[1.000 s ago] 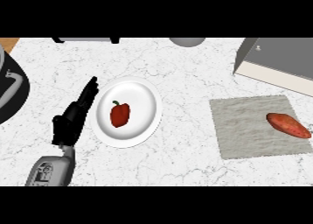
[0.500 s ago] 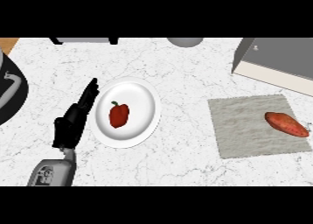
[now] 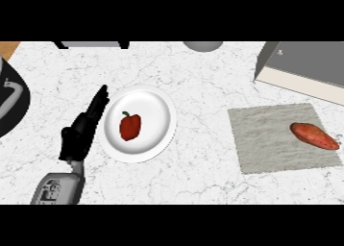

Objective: Pick the tomato from the placemat and place it in the tiered shelf

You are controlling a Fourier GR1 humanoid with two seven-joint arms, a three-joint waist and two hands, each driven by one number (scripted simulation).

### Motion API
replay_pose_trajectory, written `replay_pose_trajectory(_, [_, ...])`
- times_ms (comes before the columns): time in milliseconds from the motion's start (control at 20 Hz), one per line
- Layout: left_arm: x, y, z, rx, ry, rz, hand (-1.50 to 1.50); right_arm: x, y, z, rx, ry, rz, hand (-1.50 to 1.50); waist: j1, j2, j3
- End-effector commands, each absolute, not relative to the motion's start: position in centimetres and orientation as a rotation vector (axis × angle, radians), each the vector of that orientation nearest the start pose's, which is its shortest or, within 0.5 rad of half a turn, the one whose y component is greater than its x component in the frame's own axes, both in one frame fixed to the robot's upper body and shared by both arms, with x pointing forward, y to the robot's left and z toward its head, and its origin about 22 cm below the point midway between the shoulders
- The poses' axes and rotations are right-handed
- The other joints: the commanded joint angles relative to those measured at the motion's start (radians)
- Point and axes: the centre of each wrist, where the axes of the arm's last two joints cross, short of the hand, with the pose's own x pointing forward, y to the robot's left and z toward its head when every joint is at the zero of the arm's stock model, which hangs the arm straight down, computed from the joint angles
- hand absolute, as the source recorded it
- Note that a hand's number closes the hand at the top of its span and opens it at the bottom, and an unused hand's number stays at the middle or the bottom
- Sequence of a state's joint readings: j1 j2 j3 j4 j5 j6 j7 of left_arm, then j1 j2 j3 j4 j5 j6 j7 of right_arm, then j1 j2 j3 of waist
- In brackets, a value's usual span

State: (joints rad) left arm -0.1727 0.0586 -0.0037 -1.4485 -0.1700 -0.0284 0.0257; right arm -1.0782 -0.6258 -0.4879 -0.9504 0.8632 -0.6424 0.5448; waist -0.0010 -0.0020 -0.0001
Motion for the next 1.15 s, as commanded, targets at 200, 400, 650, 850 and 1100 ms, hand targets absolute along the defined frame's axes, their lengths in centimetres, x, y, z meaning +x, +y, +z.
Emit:
replay_pose_trajectory(200, [29.5, 22.5, 2.6, 0.13, -1.57, -0.241, 0.0, 33.5, -40.1, 37.7, -1.444, -1.548, -0.938, -1.5, -0.019, -0.006, -0.001])
replay_pose_trajectory(400, [26.6, 22.5, 0.7, 0.142, -1.556, -0.23, 0.0, 29.3, -43.4, 36.6, -1.384, -1.386, -0.96, -1.5, -0.041, -0.016, 0.0])
replay_pose_trajectory(650, [26.9, 22.9, 1.2, 0.152, -1.551, -0.22, 0.0, 23.7, -45.8, 36.9, -1.387, -1.257, -0.862, -1.5, -0.05, -0.014, 0.001])
replay_pose_trajectory(850, [27.2, 24.6, 1.7, 0.17, -1.552, -0.194, 0.0, 17.9, -46.7, 37.3, -1.446, -1.24, -0.776, -1.5, -0.072, -0.018, 0.001])
replay_pose_trajectory(1100, [26.2, 24.4, 0.3, 0.176, -1.553, -0.189, 0.0, 11.4, -47.8, 35.6, -1.38, -1.252, -0.75, -1.5, -0.069, -0.016, 0.001])
